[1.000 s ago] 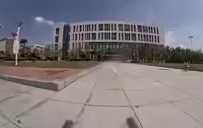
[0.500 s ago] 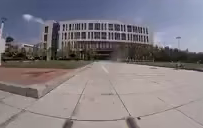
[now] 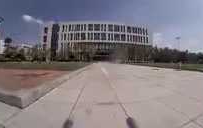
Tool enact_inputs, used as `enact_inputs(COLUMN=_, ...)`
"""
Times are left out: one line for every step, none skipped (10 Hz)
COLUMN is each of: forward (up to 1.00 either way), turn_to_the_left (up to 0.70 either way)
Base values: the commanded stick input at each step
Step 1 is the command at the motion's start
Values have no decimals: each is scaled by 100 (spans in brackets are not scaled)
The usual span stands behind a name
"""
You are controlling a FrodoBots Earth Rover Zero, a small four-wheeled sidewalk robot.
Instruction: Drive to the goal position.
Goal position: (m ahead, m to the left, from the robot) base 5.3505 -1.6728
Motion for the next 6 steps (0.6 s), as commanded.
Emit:
enact_inputs(forward=70, turn_to_the_left=0)
enact_inputs(forward=70, turn_to_the_left=0)
enact_inputs(forward=70, turn_to_the_left=0)
enact_inputs(forward=70, turn_to_the_left=0)
enact_inputs(forward=70, turn_to_the_left=0)
enact_inputs(forward=70, turn_to_the_left=0)
